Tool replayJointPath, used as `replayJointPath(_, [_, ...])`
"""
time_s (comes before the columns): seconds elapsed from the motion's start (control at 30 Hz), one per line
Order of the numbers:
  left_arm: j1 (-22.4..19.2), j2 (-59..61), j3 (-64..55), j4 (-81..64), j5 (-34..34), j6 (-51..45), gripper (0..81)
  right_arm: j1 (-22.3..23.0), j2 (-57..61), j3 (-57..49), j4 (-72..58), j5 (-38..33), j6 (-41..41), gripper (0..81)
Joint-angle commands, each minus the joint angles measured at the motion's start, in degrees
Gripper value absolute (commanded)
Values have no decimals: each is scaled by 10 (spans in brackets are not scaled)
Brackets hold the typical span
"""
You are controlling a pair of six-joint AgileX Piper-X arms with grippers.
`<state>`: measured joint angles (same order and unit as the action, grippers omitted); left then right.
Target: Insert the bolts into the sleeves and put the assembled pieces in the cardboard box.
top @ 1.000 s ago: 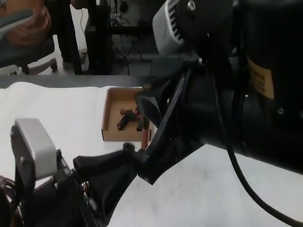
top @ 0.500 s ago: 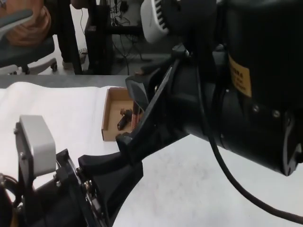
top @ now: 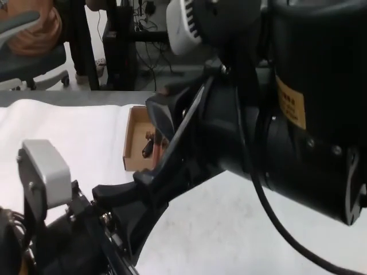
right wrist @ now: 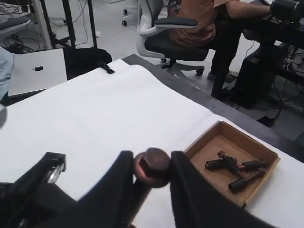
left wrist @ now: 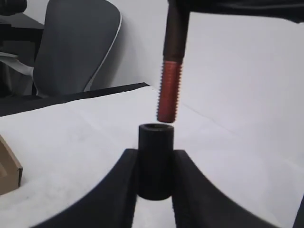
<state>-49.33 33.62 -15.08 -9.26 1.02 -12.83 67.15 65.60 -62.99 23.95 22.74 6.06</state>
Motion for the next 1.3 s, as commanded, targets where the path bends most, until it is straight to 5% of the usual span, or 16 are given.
replayJointPath(0.0, [1, 5, -1, -26, -4, -3, 18, 6, -2, -1, -11, 5, 4, 6])
replayJointPath(0.67, [1, 5, 0, -35, 5, -5, 18, 6, -2, -1, -2, 69, -46, 6])
replayJointPath(1.27, [1, 5, 0, -66, 5, -5, 18, 6, -2, -1, -2, 52, -9, 6])
